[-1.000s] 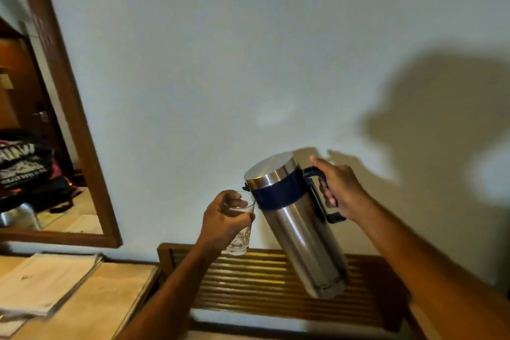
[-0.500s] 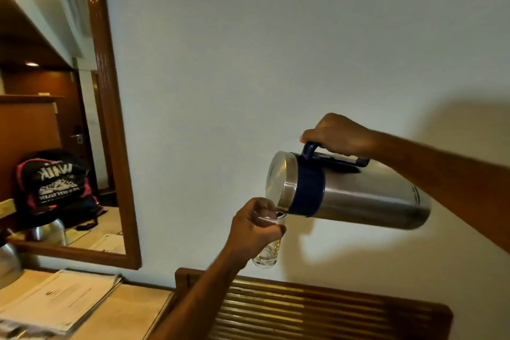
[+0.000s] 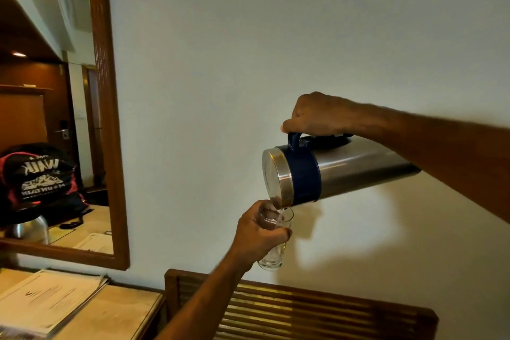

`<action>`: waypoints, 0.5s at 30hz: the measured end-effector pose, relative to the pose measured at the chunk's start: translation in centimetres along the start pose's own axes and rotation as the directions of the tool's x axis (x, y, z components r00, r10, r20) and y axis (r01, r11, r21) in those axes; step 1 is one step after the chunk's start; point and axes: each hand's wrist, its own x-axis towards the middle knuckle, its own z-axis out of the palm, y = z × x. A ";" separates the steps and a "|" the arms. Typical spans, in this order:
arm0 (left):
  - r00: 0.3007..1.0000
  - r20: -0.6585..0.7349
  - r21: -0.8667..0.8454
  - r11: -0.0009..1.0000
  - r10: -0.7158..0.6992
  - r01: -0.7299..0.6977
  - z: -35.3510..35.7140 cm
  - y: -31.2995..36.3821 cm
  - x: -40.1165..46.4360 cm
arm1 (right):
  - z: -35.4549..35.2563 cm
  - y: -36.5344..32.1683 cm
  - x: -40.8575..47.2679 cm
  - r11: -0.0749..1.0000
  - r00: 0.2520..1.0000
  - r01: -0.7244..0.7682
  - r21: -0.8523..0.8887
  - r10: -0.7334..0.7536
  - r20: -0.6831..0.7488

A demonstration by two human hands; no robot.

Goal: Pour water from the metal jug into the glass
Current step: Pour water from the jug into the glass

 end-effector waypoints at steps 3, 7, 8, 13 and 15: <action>1.000 -0.003 0.004 1.000 -0.007 0.007 -0.1 -0.3 0.0 | 0.0 -0.8 0.1 0.999 0.999 0.031 -0.035 -0.031 0.014; 1.000 -0.006 -0.003 1.000 -0.016 0.016 -0.1 -0.7 -0.1 | -0.1 -1.3 0.5 0.997 0.999 0.052 -0.054 -0.052 -0.003; 1.000 -0.006 -0.002 1.000 -0.020 0.020 -0.1 -0.7 -0.1 | -0.1 -1.4 0.6 0.997 0.998 0.054 -0.052 -0.054 -0.007; 0.999 -0.006 0.003 0.999 -0.047 0.047 -0.1 -1.1 -0.1 | 0.1 -1.4 1.3 0.997 0.998 0.065 -0.028 -0.065 -0.012; 0.999 -0.008 0.012 0.999 -0.048 0.048 -0.1 -1.3 -0.1 | 0.3 -1.3 1.6 0.998 0.998 0.059 -0.021 -0.060 -0.011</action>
